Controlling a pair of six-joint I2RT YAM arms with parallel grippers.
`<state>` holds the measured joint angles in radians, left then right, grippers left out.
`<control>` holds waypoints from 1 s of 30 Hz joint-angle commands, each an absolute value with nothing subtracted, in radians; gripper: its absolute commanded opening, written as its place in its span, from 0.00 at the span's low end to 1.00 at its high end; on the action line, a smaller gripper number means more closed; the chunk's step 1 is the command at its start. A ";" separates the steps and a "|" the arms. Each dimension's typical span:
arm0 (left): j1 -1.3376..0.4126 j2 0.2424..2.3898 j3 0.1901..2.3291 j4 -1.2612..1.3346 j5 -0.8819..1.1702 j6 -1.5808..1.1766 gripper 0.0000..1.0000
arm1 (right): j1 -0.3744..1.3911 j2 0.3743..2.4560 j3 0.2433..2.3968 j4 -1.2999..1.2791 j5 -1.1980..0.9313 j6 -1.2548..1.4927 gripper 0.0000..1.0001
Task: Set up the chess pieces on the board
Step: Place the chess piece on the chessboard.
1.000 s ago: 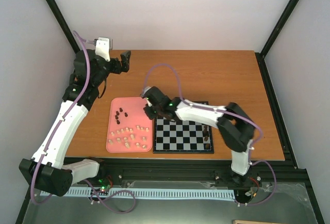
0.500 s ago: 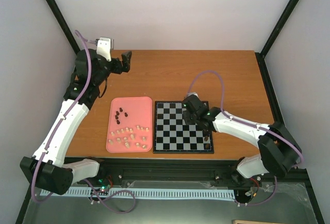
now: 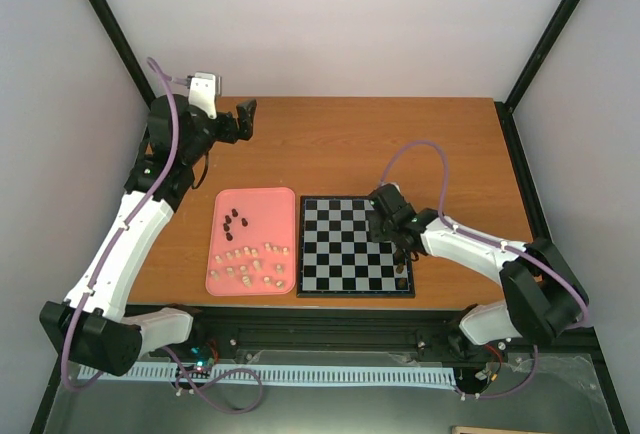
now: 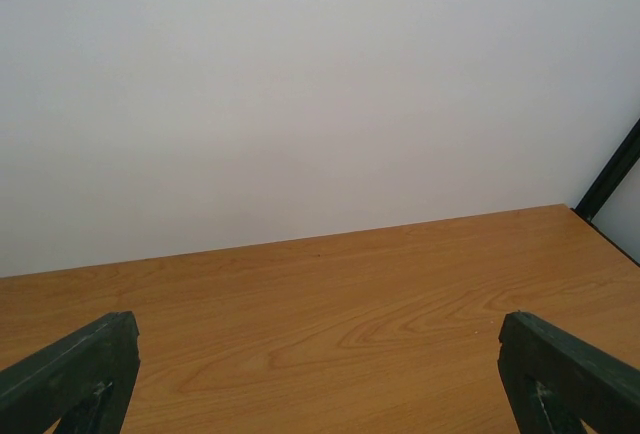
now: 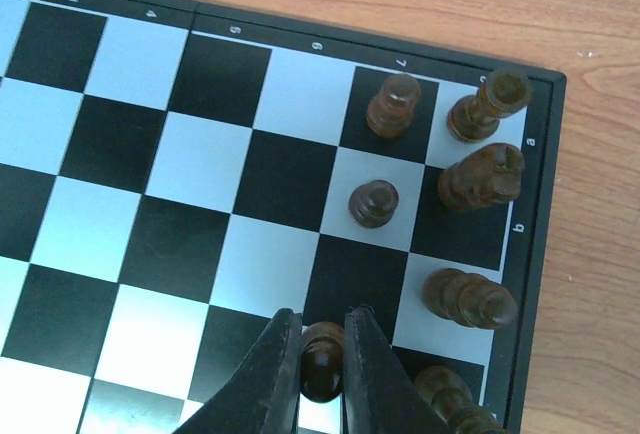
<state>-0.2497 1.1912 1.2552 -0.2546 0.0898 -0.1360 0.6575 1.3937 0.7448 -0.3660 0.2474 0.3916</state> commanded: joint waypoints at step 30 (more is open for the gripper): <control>-0.253 1.201 1.272 -0.228 0.086 -0.133 1.00 | 0.601 1.479 0.722 -0.255 0.233 0.409 0.06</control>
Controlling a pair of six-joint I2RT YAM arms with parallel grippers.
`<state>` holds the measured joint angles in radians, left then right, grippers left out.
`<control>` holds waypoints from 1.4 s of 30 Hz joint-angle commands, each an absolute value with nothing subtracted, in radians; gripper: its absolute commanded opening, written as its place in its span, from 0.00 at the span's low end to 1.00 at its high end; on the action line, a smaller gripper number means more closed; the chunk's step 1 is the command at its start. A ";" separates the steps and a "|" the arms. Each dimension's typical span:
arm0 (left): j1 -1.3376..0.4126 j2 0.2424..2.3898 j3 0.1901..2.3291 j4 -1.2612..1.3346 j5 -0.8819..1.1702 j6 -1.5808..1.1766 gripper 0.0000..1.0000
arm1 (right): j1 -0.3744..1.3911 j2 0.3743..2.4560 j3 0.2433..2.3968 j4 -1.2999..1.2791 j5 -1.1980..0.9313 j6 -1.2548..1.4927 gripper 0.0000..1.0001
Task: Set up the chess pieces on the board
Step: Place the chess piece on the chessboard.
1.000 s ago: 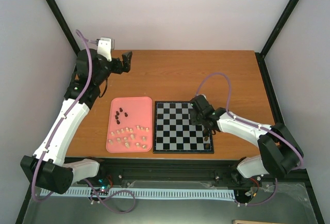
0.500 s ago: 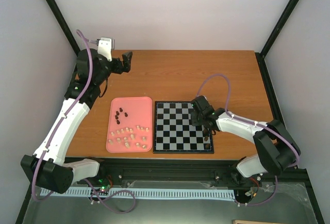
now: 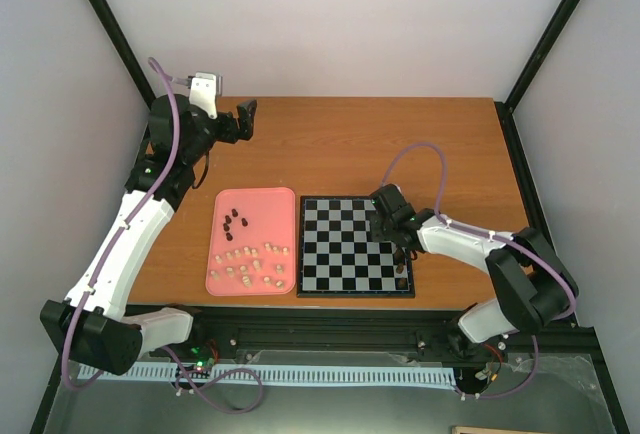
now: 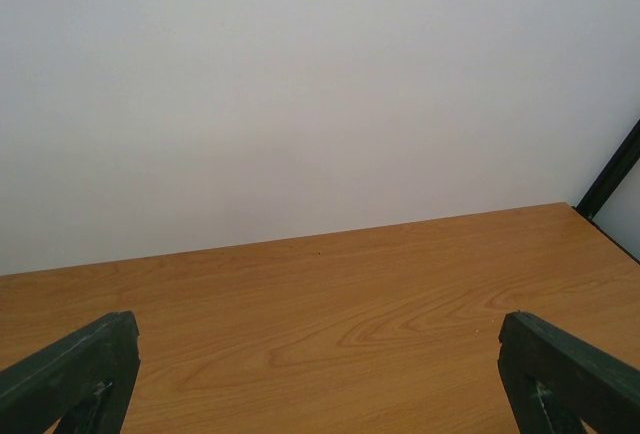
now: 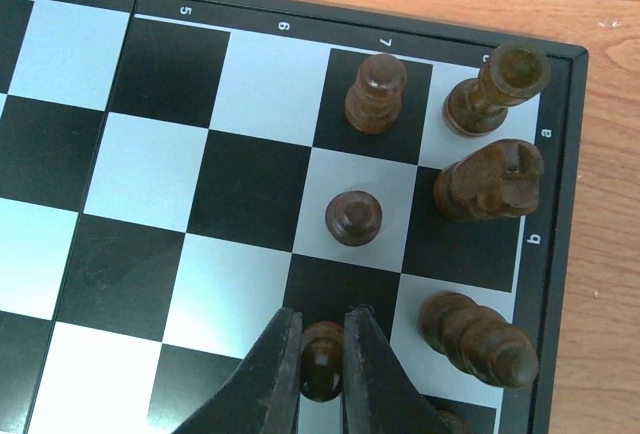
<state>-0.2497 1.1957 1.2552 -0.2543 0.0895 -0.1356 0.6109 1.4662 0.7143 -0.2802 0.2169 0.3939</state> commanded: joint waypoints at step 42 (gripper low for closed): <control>-0.253 1.203 1.273 -0.225 0.095 -0.135 1.00 | 0.601 1.485 0.746 -0.285 0.280 0.414 0.17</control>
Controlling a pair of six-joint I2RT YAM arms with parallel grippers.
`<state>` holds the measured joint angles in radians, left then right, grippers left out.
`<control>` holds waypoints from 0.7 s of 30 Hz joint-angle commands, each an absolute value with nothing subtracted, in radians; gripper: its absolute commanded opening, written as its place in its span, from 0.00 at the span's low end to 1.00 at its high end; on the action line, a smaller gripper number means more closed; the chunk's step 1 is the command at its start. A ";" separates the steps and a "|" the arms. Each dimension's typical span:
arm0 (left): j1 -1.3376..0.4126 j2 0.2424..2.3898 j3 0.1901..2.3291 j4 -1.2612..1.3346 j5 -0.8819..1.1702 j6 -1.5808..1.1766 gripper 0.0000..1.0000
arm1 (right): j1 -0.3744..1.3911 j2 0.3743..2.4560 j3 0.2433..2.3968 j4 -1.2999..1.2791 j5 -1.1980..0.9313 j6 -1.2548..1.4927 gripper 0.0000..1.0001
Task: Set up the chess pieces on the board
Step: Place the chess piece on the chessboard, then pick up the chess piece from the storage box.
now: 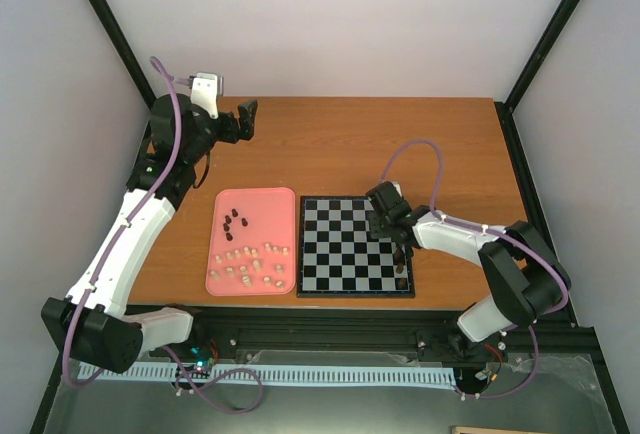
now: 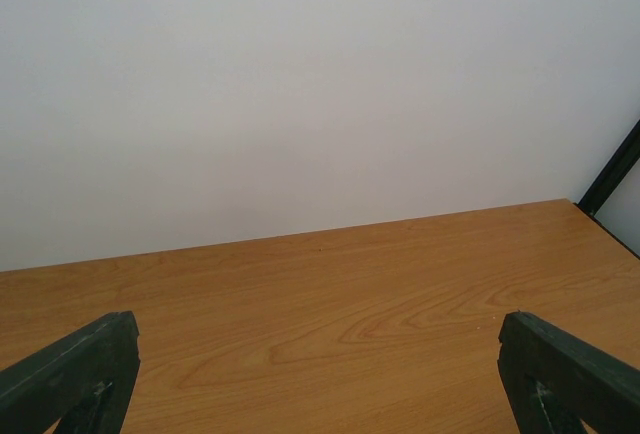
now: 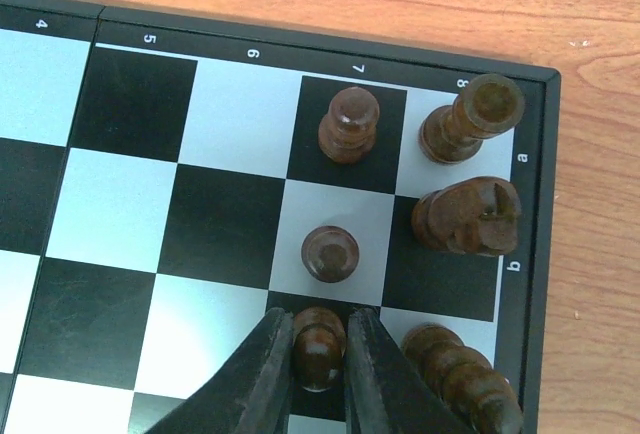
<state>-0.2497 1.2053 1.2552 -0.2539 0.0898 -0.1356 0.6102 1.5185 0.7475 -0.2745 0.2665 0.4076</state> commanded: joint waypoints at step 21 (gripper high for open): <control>-0.253 1.173 1.270 -0.224 0.120 -0.158 1.00 | 0.801 1.463 0.955 -0.248 0.191 0.323 0.32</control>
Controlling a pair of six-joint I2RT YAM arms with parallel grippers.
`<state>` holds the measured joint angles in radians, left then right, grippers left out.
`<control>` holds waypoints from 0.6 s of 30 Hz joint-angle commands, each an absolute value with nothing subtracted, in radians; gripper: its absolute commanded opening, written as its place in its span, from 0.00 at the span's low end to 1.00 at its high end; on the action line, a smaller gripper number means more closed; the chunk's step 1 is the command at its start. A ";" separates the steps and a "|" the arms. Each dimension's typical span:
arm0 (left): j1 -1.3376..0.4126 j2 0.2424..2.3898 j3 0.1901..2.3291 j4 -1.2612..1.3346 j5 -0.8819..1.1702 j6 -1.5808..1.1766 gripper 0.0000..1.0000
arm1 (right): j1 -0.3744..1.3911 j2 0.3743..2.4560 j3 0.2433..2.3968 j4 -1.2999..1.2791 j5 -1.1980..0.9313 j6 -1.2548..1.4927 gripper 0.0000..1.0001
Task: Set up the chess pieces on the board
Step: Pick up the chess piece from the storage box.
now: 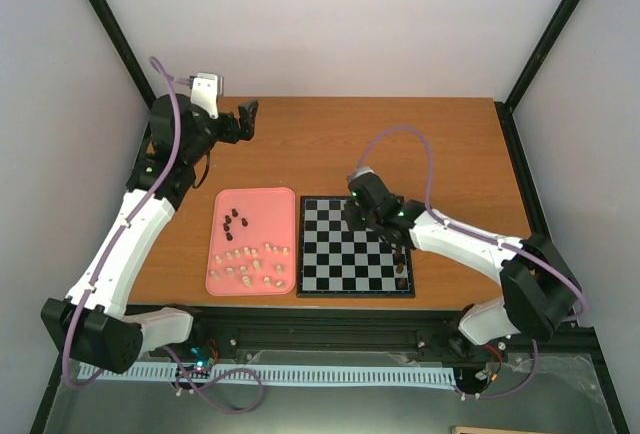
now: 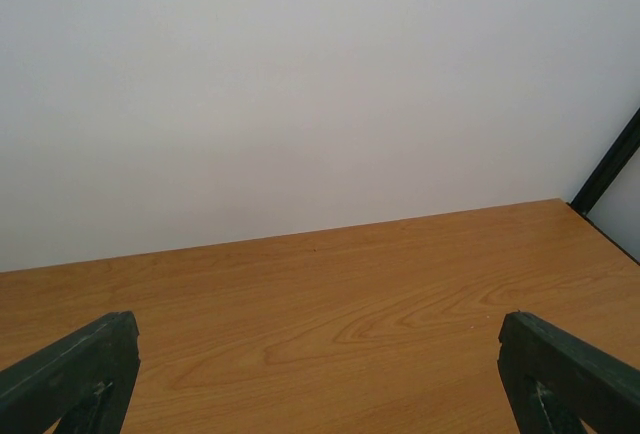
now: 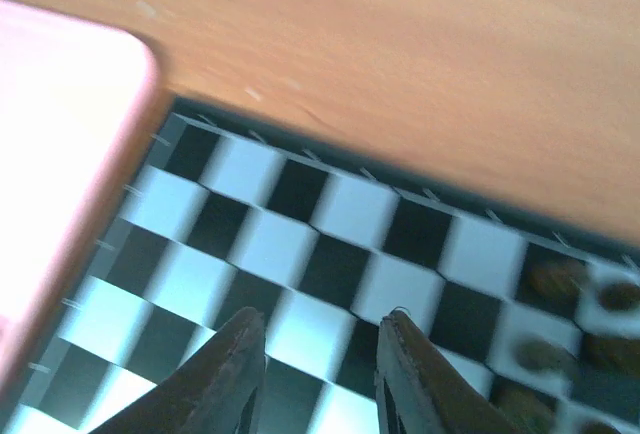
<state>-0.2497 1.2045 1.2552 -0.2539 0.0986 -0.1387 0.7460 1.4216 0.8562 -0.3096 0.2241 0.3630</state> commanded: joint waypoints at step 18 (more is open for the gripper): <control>-0.253 1.108 1.244 -0.219 0.109 -0.152 1.00 | 0.977 2.150 1.650 -0.235 -0.184 0.105 0.41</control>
